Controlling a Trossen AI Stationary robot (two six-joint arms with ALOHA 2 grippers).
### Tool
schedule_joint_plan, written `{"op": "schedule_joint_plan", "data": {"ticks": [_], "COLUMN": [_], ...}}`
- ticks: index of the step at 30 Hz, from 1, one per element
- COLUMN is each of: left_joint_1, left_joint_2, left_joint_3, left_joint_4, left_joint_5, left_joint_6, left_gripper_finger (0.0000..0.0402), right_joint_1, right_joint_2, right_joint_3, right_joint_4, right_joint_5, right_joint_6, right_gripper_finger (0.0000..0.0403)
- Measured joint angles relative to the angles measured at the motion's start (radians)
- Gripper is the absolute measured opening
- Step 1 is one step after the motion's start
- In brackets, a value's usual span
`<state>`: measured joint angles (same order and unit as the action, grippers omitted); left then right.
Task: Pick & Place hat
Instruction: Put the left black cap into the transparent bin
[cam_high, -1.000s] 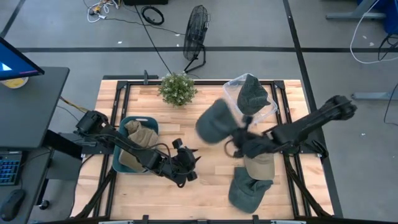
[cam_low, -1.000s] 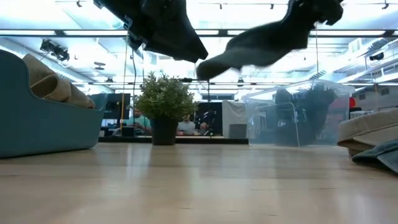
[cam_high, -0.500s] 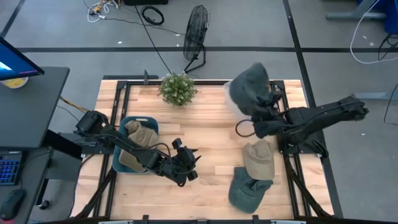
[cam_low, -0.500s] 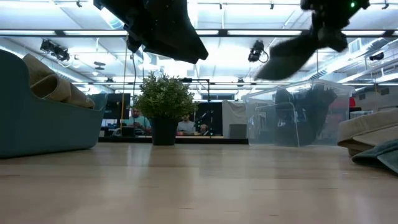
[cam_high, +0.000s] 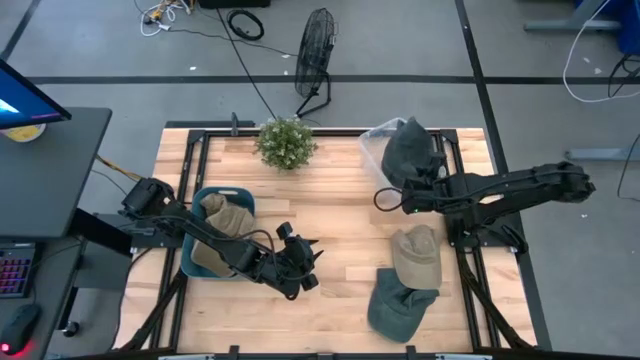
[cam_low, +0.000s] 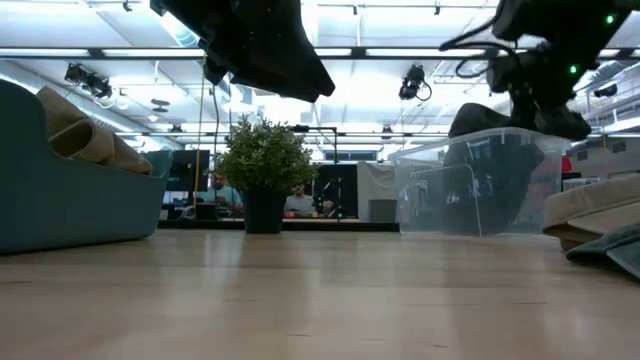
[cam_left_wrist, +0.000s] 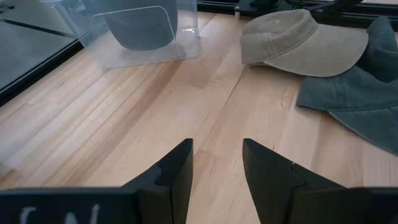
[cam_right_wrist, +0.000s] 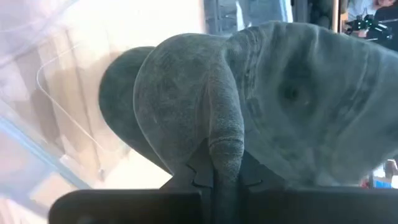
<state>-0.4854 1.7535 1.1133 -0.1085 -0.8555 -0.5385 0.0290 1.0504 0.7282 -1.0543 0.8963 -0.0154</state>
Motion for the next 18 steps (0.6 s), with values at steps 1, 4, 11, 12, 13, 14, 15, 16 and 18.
{"op": "schedule_joint_plan", "data": {"ticks": [1,4,11,12,13,14,15,16,18], "left_joint_1": [0.0,0.0,0.0,0.0,0.0,0.0,0.0,0.0,0.0], "left_joint_2": [0.0,0.0,0.0,0.0,0.0,0.0,0.0,0.0,0.0], "left_joint_3": [0.0,0.0,0.0,0.0,0.0,0.0,0.0,0.0,0.0], "left_joint_4": [0.0,0.0,0.0,0.0,0.0,0.0,0.0,0.0,0.0], "left_joint_5": [0.0,0.0,0.0,0.0,0.0,0.001,0.001,0.002,0.002], "left_joint_6": [0.0,0.0,0.0,0.001,0.001,0.001,0.001,0.001,0.009], "left_gripper_finger": [0.0142,0.0142,0.0142,0.0142,0.0142,0.0142,0.0142,0.0142,0.0142], "right_joint_1": [-0.002,-0.002,-0.002,-0.002,-0.002,-0.002,-0.002,-0.002,-0.002], "right_joint_2": [0.0,0.0,-0.003,-0.002,-0.001,-0.001,0.001,0.001,0.0], "right_joint_3": [-0.017,-0.051,-0.058,-0.057,-0.053,-0.047,-0.036,-0.023,0.009], "right_joint_4": [0.025,0.074,0.169,0.183,0.19,0.195,0.203,0.212,0.213], "right_joint_5": [0.0,-0.013,-0.096,-0.096,-0.098,-0.104,-0.106,-0.107,-0.107], "right_joint_6": [-0.01,-0.035,-0.111,-0.13,-0.152,-0.175,-0.193,-0.21,-0.237], "right_gripper_finger": [0.0013,0.0022,0.007,0.0078,0.0086,0.0094,0.0103,0.0112,0.013]}}
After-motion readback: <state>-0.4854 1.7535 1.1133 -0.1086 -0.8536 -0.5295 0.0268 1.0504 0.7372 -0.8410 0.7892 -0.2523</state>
